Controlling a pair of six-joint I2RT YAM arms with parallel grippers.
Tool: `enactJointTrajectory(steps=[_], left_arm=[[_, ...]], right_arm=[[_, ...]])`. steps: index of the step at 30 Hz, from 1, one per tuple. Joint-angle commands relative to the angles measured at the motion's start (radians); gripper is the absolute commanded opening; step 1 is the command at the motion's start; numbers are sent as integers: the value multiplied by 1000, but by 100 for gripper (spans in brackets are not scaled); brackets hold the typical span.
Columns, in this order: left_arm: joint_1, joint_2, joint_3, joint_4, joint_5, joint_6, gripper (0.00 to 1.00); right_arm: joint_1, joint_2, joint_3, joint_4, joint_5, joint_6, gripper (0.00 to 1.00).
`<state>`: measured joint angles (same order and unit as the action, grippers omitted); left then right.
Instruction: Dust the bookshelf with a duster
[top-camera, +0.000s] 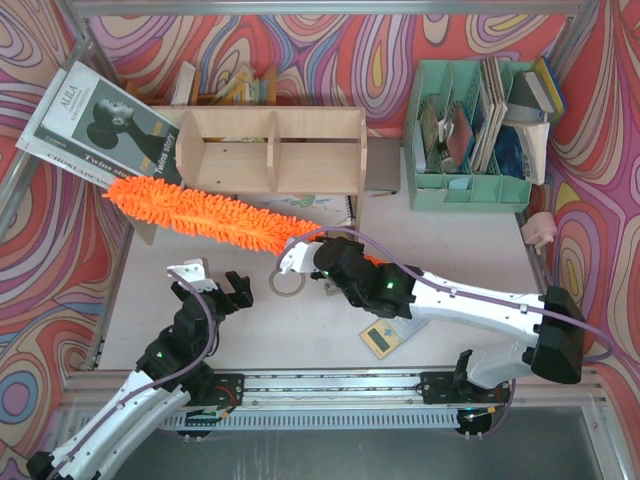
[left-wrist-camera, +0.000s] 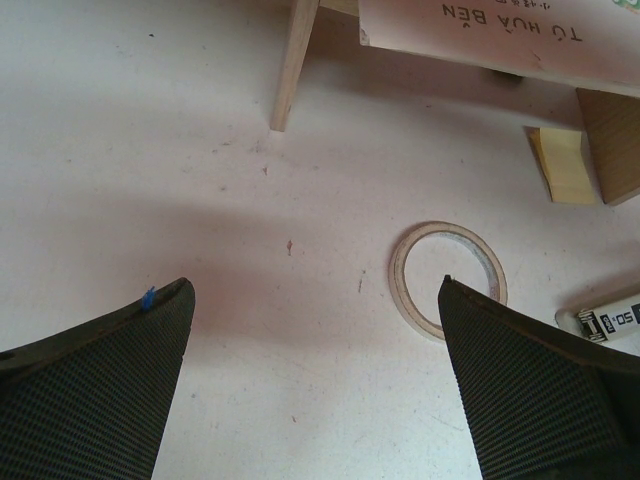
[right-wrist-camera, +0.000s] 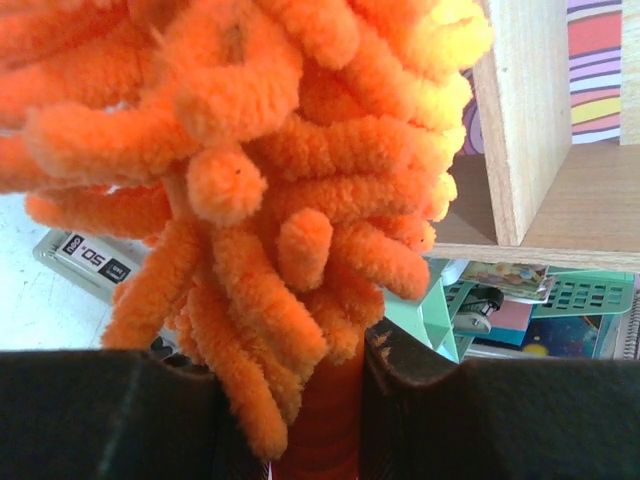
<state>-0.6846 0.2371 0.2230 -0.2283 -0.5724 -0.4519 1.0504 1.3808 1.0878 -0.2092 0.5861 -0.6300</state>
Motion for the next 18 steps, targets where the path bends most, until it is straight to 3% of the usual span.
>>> enactJointTrajectory(steps=[1,18], left_arm=[[3,0,0,32,-4,2,98],[3,-39,-4,14,-7,-3,98]], right_arm=[[17,-6,102,51,34,8,0],[48,241,374,219,-31,-217,0]])
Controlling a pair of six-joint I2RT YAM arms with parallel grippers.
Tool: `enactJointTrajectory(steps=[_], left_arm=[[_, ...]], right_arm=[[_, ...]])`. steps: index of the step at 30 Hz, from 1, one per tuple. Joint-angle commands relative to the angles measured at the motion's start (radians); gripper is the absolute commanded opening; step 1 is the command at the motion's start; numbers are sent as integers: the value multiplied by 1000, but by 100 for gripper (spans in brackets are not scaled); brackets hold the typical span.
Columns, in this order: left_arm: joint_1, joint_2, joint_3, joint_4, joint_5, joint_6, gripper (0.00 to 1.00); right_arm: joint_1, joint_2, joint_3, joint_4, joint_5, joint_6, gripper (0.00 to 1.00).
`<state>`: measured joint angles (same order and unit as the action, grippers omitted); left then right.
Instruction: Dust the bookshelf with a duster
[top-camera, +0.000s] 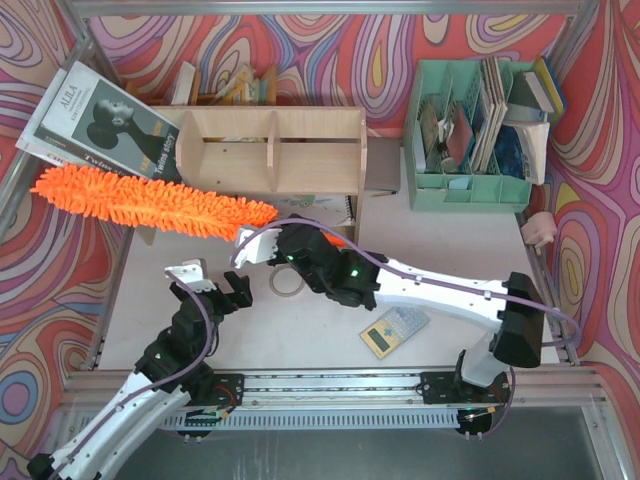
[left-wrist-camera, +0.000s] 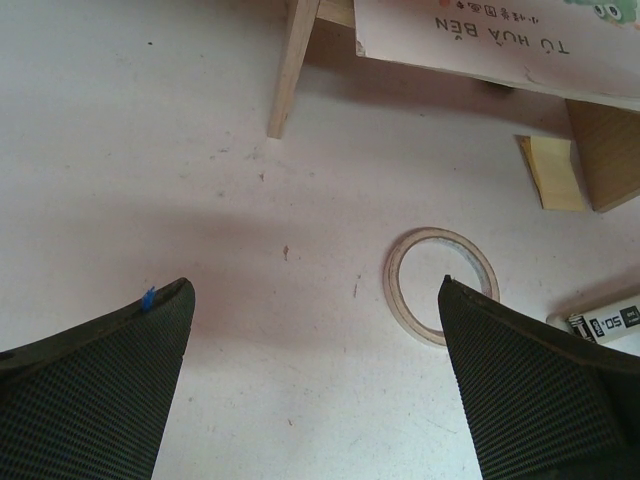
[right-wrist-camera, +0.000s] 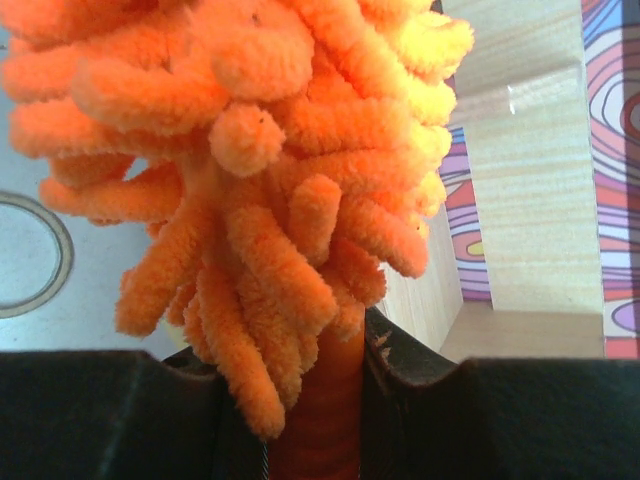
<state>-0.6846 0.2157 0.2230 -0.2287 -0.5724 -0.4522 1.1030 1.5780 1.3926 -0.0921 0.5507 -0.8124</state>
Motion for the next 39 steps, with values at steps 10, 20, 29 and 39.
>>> enactJointTrajectory(steps=[10,20,29,39], left_arm=[[3,-39,-7,7,-9,-5,99],[3,-7,-4,24,-1,0,98],[3,8,-2,29,0,0,99],[3,-1,-4,25,-3,1,99]], right_arm=[[-14,32,9,98,48,-15,0],[-14,-75,-148,11,85,73,0],[-7,-47,-44,-4,8,101,0],[3,65,122,80,-55,53,0]])
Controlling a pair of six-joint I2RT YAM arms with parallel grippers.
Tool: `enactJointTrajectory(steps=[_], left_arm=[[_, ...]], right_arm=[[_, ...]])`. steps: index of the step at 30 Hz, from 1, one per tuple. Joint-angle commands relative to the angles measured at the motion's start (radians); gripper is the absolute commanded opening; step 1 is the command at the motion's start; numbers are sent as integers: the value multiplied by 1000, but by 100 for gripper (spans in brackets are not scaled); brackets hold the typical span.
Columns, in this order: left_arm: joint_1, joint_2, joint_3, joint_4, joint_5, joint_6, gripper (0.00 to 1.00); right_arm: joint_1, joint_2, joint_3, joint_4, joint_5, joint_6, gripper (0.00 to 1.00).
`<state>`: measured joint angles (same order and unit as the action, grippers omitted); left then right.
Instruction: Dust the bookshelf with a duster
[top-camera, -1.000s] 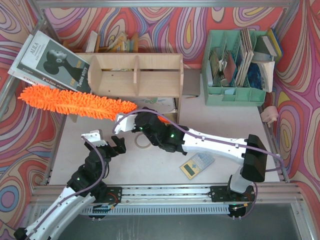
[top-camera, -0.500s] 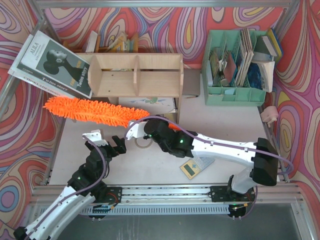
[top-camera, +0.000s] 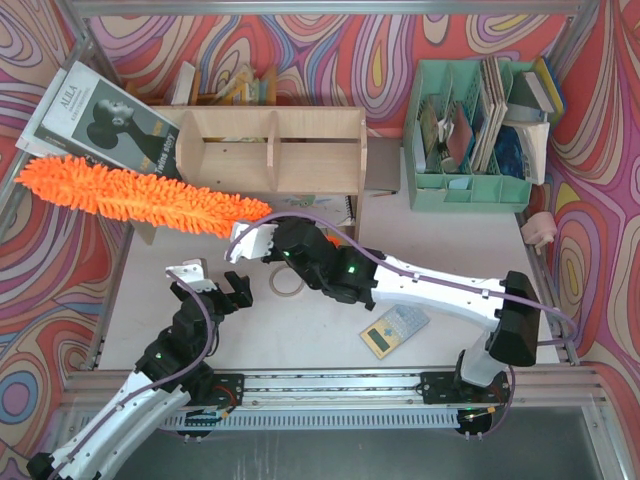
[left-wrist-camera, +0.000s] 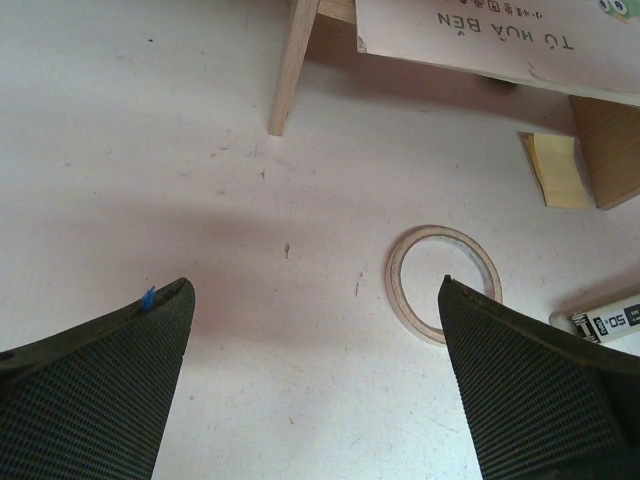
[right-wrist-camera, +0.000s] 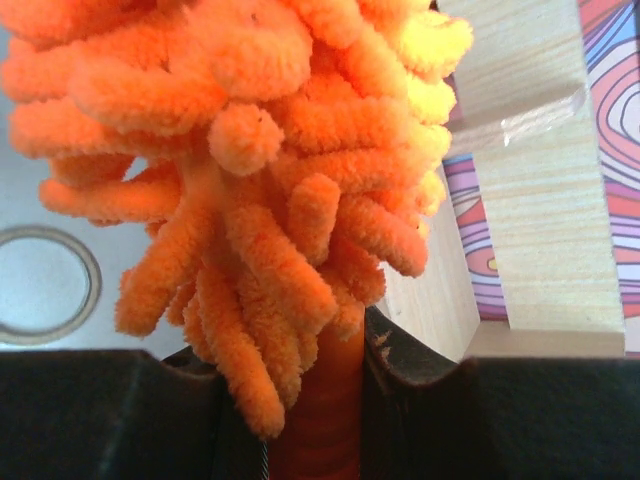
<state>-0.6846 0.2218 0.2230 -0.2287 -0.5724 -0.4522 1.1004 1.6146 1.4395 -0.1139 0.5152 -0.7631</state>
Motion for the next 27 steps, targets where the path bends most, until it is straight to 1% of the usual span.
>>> enactJointTrajectory(steps=[1,4,8,12,20,27], left_arm=[[3,-7,-4,25,-4,0,98],[3,-8,-4,24,-4,0,98],[3,-10,-4,24,-1,0,99],[3,-10,-4,25,-1,0,98],[3,-3,-5,28,-1,1,98],[3,8,-1,31,-3,1,99]], right_arm=[[6,40,86,109,-13,0,0],[5,66,96,111,-2,-7,0],[5,52,60,114,14,-6,0],[7,8,2,70,28,24,0],[7,-128,-174,13,84,91,0],[7,-206,-251,-7,101,137,0]])
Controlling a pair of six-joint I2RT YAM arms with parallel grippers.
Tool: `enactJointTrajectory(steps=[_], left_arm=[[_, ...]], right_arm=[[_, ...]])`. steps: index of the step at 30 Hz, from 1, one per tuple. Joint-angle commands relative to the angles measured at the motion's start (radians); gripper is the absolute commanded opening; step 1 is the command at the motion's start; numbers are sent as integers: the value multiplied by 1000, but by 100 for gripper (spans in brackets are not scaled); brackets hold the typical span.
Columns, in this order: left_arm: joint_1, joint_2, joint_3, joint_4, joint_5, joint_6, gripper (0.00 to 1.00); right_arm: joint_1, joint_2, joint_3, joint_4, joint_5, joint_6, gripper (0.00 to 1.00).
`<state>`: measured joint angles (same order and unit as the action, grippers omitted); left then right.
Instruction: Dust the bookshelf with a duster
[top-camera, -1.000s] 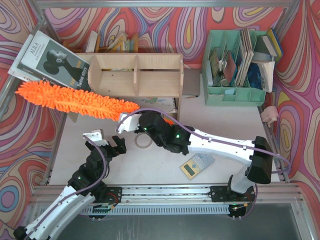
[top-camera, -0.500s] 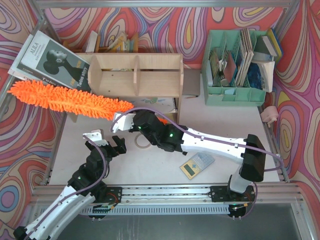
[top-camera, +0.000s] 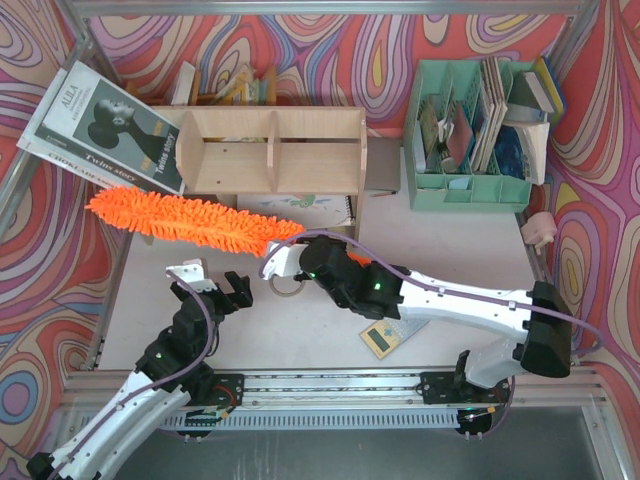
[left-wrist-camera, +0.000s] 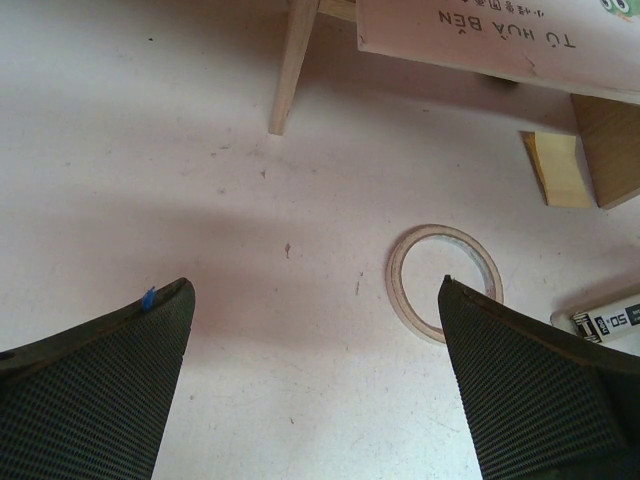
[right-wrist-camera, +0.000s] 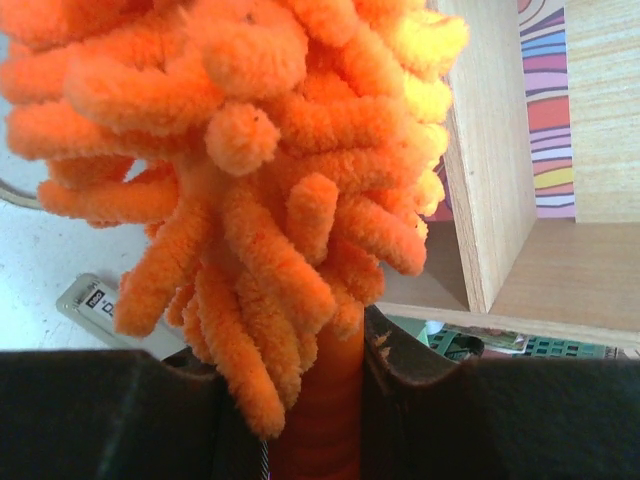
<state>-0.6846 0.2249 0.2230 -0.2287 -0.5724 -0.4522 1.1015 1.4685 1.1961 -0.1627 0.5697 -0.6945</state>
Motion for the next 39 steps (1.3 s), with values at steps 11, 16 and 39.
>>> enactJointTrajectory(steps=[11,16,39], left_arm=[[3,5,1,25,-7,0,98],[3,1,1,23,-7,-2,99],[3,10,0,28,-9,1,98]], right_arm=[[6,6,125,109,-20,24,0],[6,60,171,177,-12,-28,0],[3,-132,-73,-50,97,177,0]])
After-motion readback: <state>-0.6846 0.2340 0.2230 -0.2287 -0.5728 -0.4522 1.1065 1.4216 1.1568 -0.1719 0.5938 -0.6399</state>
